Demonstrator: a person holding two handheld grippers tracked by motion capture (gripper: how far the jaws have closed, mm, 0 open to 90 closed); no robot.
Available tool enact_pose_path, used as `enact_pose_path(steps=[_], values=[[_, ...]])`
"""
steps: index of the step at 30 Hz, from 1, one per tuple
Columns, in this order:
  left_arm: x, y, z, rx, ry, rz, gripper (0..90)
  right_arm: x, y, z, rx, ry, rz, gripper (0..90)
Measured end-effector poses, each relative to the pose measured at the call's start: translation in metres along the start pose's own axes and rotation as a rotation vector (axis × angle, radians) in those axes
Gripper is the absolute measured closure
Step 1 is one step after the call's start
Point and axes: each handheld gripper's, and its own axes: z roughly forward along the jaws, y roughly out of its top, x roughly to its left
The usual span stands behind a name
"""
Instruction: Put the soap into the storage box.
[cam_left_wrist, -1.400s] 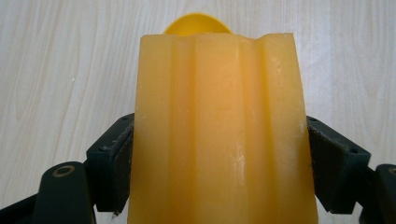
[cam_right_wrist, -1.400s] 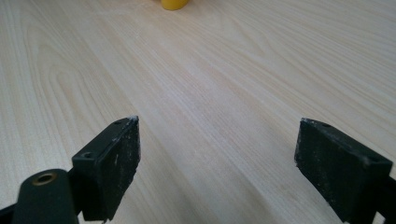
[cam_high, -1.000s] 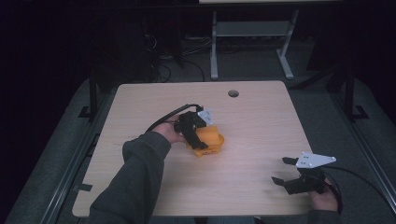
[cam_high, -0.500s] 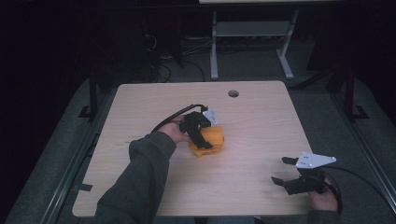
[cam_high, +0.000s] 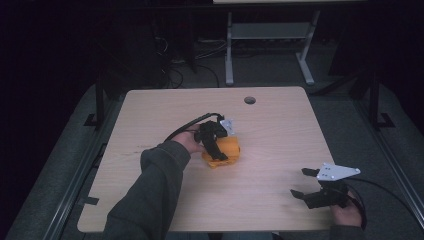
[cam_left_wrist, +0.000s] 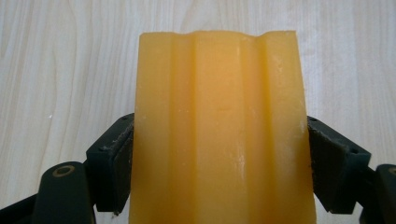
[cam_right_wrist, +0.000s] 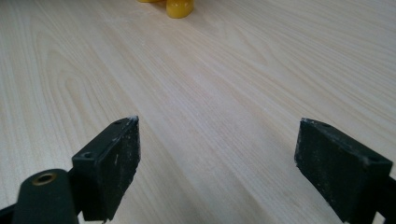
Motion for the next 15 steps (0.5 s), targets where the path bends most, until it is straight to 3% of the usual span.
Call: enact_pose_path(steps=[15], values=[[0.0009, -0.0008, 0.0010, 0.014, -0.005, -0.001, 20.6, 0.0012, 0.0005, 0.0000, 0.003, 0.002, 0.003, 13.7]])
